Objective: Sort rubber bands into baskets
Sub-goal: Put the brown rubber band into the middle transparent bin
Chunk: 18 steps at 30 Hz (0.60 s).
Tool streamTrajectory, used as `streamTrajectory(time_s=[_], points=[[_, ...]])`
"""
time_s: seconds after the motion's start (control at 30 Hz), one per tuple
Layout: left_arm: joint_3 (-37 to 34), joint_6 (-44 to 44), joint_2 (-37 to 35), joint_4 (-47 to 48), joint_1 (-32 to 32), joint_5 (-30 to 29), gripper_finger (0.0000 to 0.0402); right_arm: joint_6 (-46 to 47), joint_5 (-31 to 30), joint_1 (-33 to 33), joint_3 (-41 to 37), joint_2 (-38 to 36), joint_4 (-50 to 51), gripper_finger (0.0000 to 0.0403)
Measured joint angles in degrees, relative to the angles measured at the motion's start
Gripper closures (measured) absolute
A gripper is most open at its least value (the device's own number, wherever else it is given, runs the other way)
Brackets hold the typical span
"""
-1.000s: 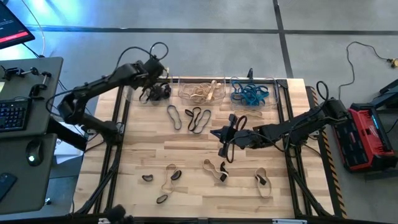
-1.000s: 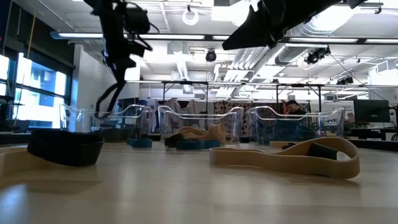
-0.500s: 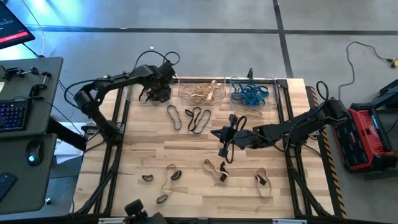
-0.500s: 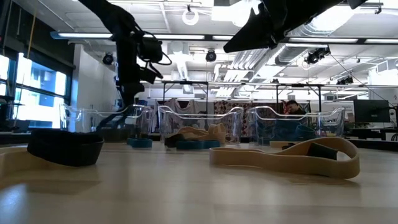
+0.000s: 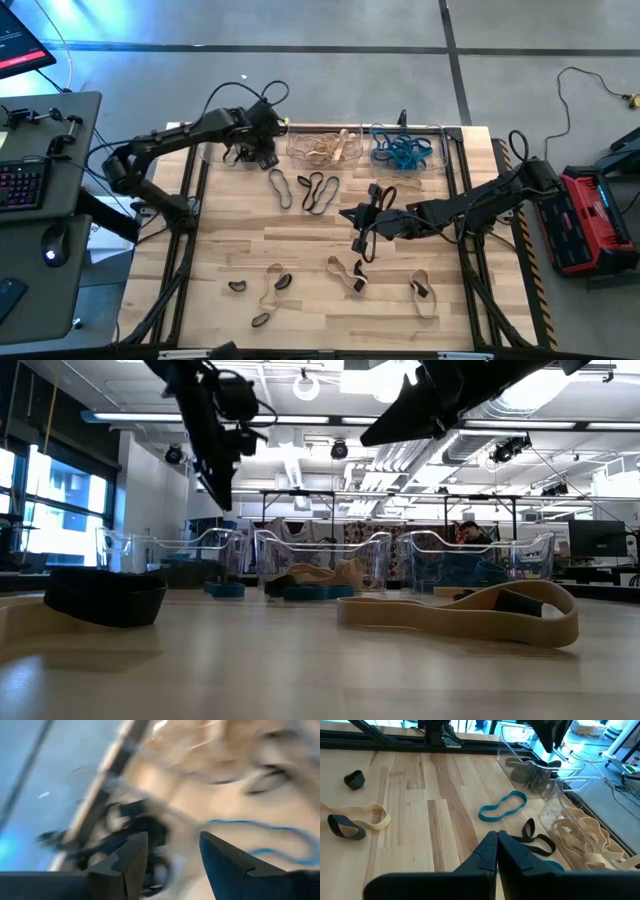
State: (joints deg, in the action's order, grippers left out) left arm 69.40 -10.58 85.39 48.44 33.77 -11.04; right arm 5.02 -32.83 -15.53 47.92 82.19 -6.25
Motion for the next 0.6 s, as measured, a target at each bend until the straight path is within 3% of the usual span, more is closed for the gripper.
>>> streamTrajectory(time_s=[0.13, 0.2, 0.4, 0.6], points=[[-1.9, -0.8, -3.7, -0.3, -4.6, 10.8, 0.0223, 0.1, 0.0, 0.0, 0.0, 0.0, 0.9, 0.0403], [-3.7, -1.1, -5.7, -0.3, -8.0, 13.5, 0.0224, 0.1, 0.0, 0.0, 0.0, 0.0, 0.9, 0.0403], [-9.0, 3.4, -11.0, 0.3, -22.2, 14.2, 0.0225, 0.1, 0.0, 0.0, 0.0, 0.0, 1.1, 0.0403], [-12.4, 15.0, -11.9, -3.3, -37.4, 14.2, 0.0225, 0.1, 0.0, 0.0, 0.0, 0.0, 1.1, 0.0403]])
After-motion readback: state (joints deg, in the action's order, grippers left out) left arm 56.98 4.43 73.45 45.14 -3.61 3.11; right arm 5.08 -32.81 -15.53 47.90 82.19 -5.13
